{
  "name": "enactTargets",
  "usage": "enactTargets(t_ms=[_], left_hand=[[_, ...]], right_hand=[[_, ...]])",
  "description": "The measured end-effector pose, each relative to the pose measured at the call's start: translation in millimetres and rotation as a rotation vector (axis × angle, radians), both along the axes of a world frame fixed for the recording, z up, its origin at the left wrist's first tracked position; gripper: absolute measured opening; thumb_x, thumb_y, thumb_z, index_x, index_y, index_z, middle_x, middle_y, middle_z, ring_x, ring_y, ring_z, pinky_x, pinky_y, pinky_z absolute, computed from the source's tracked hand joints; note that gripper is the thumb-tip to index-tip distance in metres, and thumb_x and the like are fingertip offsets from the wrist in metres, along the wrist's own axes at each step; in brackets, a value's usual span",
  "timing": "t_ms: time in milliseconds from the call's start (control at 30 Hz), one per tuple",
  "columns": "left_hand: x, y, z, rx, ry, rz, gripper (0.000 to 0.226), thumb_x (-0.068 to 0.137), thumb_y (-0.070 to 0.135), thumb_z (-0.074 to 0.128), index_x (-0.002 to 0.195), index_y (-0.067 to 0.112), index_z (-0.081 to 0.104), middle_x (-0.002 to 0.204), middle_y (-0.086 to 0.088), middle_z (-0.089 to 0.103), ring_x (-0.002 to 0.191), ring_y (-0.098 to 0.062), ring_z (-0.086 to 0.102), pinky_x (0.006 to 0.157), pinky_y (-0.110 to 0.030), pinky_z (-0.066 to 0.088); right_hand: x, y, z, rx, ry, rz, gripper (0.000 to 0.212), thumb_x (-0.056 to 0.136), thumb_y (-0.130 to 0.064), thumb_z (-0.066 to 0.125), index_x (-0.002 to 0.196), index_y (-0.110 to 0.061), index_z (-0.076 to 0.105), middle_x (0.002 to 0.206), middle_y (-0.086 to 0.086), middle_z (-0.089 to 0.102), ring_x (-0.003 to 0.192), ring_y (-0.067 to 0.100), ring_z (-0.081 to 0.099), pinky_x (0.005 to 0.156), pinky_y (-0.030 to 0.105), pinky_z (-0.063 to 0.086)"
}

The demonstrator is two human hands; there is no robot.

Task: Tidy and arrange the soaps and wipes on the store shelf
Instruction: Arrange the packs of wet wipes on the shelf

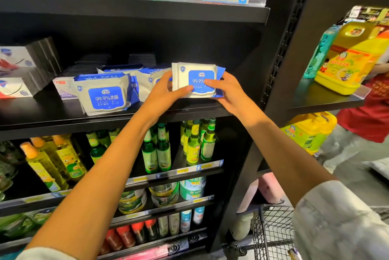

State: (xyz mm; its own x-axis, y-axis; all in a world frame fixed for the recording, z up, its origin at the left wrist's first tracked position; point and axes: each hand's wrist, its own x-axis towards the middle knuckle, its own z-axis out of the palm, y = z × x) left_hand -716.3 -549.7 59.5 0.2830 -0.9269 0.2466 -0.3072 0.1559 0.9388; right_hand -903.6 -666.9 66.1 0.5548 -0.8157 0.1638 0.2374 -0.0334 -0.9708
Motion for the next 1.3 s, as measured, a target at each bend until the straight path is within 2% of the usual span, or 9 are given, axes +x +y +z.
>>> enactTargets(t_ms=[100,300,467,600,833,967,1133,1200,1300], left_hand=[[-5,-8,-2,-0.016,0.139,0.013,0.084,0.068,0.057,0.087,0.139,0.024,0.056,0.126,0.003,0.073,0.115,-0.017,0.071,0.099,-0.048,0.059],[-3,-9,-6,-0.037,0.277,0.005,0.048,0.090,0.025,0.081,0.133,0.014,0.062,0.121,-0.003,0.076,0.112,-0.021,0.073,0.099,-0.049,0.058],[-5,-8,-3,-0.038,0.336,0.015,0.046,0.093,0.026,0.077,0.133,0.010,0.061,0.121,-0.006,0.076,0.112,-0.021,0.073,0.100,-0.049,0.058],[-5,-7,-1,-0.039,0.356,-0.015,0.043,0.097,0.026,0.074,0.133,0.006,0.062,0.119,-0.008,0.076,0.112,-0.023,0.073,0.099,-0.049,0.059],[-9,-2,3,-0.019,0.367,-0.078,0.046,0.101,0.040,0.063,0.133,0.007,0.061,0.119,-0.007,0.077,0.113,-0.021,0.073,0.100,-0.046,0.059],[-9,0,2,-0.046,0.325,-0.115,0.048,0.101,0.044,0.061,0.137,0.012,0.058,0.125,-0.002,0.074,0.120,-0.017,0.069,0.103,-0.046,0.057],[-2,-2,-8,-0.122,0.347,-0.152,0.094,0.083,0.029,0.083,0.158,0.034,0.027,0.147,-0.005,0.056,0.130,-0.018,0.062,0.101,-0.045,0.058],[0,-2,-9,-0.162,0.309,-0.165,0.097,0.081,0.018,0.087,0.154,0.044,0.029,0.147,-0.008,0.055,0.131,-0.021,0.061,0.098,-0.045,0.059],[1,-1,-10,-0.183,0.244,-0.188,0.076,0.083,0.018,0.086,0.147,0.037,0.050,0.147,-0.006,0.055,0.134,-0.023,0.058,0.100,-0.051,0.058]], right_hand=[[0,0,0,-0.013,0.024,0.019,0.041,0.094,-0.006,0.072,0.133,-0.009,0.060,0.118,0.008,0.076,0.113,0.027,0.073,0.088,0.040,0.064],[2,1,-1,-0.064,0.066,0.025,0.030,0.096,-0.007,0.070,0.122,-0.019,0.060,0.103,-0.007,0.079,0.103,0.014,0.076,0.074,0.027,0.062],[-1,-3,-5,-0.185,0.099,0.120,0.080,0.091,0.002,0.074,0.153,-0.028,0.033,0.143,0.002,0.055,0.133,0.021,0.059,0.094,0.043,0.061],[-1,-3,-4,-0.262,0.124,0.198,0.102,0.085,0.013,0.074,0.159,-0.028,0.018,0.147,0.001,0.049,0.135,0.018,0.058,0.092,0.039,0.062],[-4,-6,-9,-0.187,0.025,0.134,0.066,0.088,0.010,0.071,0.140,-0.015,0.040,0.139,0.010,0.057,0.127,0.023,0.063,0.090,0.039,0.062],[-4,-5,-9,-0.125,-0.042,0.087,0.053,0.089,0.002,0.071,0.132,-0.016,0.047,0.127,0.004,0.066,0.121,0.021,0.067,0.091,0.037,0.061],[-4,-5,-9,-0.066,-0.083,0.098,0.053,0.093,0.000,0.070,0.139,-0.010,0.047,0.129,0.007,0.067,0.126,0.025,0.065,0.095,0.041,0.060],[-5,-5,-9,-0.069,-0.072,0.120,0.052,0.093,0.000,0.069,0.139,-0.009,0.047,0.128,0.007,0.068,0.127,0.025,0.064,0.097,0.043,0.058],[-4,-4,-8,-0.083,-0.039,0.162,0.050,0.092,-0.002,0.070,0.136,-0.010,0.048,0.126,0.006,0.069,0.125,0.026,0.065,0.099,0.043,0.057]])
